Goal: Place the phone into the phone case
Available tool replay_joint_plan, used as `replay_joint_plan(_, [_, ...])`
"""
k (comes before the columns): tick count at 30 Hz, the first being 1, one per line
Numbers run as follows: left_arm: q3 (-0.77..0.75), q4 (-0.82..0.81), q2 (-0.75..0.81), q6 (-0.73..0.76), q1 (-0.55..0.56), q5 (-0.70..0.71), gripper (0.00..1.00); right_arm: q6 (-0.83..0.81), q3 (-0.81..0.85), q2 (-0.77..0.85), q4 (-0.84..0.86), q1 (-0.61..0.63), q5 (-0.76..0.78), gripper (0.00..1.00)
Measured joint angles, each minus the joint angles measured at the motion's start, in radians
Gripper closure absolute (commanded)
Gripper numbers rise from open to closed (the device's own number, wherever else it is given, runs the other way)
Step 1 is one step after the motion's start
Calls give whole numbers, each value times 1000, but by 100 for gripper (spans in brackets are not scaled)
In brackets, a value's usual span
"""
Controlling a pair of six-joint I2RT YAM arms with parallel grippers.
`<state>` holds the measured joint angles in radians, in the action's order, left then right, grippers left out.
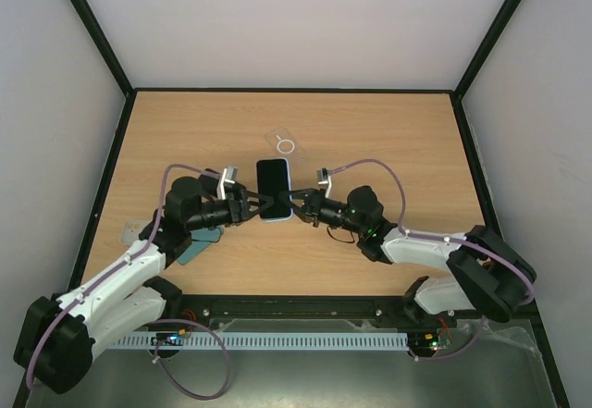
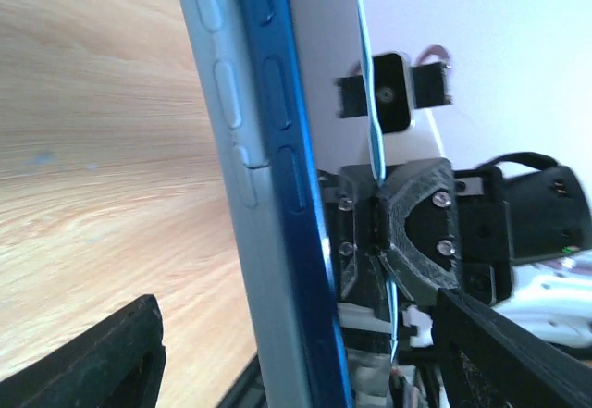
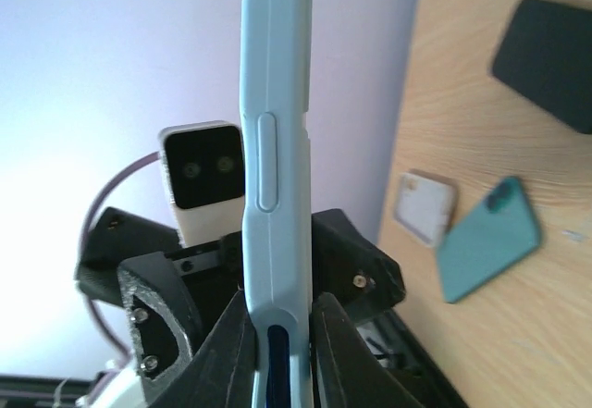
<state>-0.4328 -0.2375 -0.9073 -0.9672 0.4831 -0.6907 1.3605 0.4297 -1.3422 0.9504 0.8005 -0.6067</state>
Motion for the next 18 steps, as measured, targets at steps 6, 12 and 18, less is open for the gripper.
replay_joint_plan(6, [5, -143, 56, -100, 0, -97, 32, 66, 0, 37, 103, 22, -2, 88])
replay_joint_plan(12, [32, -302, 124, -197, 14, -125, 50, 132, 0, 45, 204, 32, 0, 88])
replay_joint_plan(18, [47, -381, 151, -256, 29, -117, 80, 167, 2, 55, 257, 39, -1, 87])
